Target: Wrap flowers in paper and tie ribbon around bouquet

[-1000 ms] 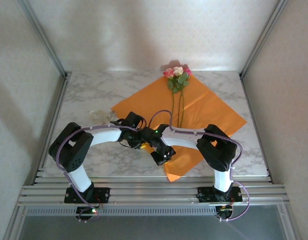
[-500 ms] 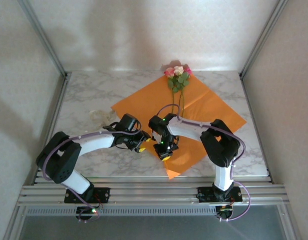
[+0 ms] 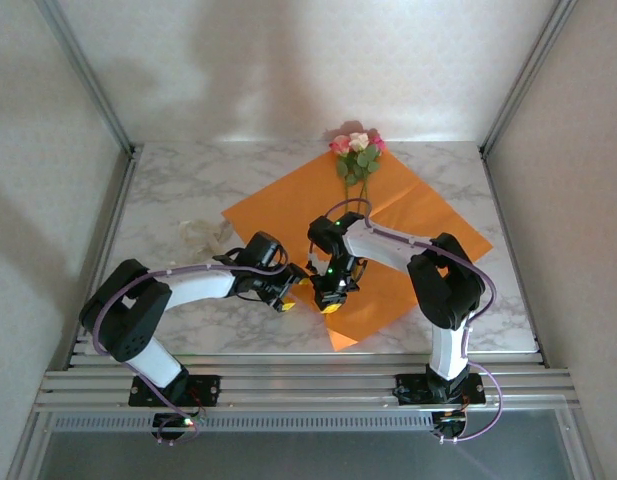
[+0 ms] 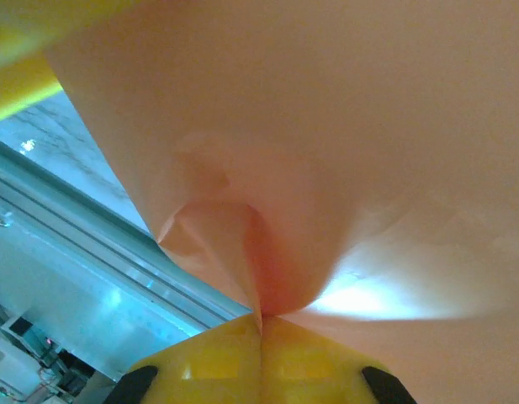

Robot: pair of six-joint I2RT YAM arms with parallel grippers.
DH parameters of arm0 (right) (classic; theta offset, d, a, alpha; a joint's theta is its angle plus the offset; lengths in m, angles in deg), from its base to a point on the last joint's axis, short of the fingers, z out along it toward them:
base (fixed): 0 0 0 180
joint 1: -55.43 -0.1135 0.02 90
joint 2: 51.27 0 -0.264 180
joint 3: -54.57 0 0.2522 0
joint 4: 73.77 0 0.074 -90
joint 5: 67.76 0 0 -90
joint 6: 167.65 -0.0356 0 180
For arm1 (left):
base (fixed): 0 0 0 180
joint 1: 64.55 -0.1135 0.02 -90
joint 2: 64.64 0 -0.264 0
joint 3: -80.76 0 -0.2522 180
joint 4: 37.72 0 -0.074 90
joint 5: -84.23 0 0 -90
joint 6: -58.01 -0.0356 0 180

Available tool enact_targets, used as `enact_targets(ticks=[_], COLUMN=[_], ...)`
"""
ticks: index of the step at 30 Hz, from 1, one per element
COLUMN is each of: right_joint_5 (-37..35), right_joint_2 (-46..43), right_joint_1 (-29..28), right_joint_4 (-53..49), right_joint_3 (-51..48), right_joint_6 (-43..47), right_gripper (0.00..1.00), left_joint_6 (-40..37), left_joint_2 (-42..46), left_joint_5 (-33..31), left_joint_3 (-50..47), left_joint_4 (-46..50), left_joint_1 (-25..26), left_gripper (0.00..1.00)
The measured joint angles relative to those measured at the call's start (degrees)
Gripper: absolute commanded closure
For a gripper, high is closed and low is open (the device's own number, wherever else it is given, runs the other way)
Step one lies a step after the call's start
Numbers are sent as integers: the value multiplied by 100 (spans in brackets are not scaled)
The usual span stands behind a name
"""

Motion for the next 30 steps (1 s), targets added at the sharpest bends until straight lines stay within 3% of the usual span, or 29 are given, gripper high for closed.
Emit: enact_targets(ticks=[7,14,18,23,24,27,30], right_joint_5=[140,151,157,160,155,109,-68], right_joint_2=[0,0,0,0,0,-11,-160], right_joint_1=[24,35,39,61,61,61,61], right_joint_4=[-105,-142,-142,-136,-122,-94,59], right_joint_3=[66,66,66,66,66,66,31], right_joint_6=[20,22,20,17,17,46,101], right_gripper=[100,100,100,100,96,68,50], left_joint_6=[140,330,380,308,258,164,98], left_joint_2=[212,186,59,-20,-20,-22,-46], left_joint_5=[-284,-555,-678,-798,-828,-894,-914], left_joint_3=[-264,-350,-350,-348,-339,-286,-190], left_joint_4=[-243,-866,-1123,-1154,-1106,-911,-702], left_joint_1=[68,127,192,240,251,260,260], left_gripper=[36,49,63,100,100,100,100])
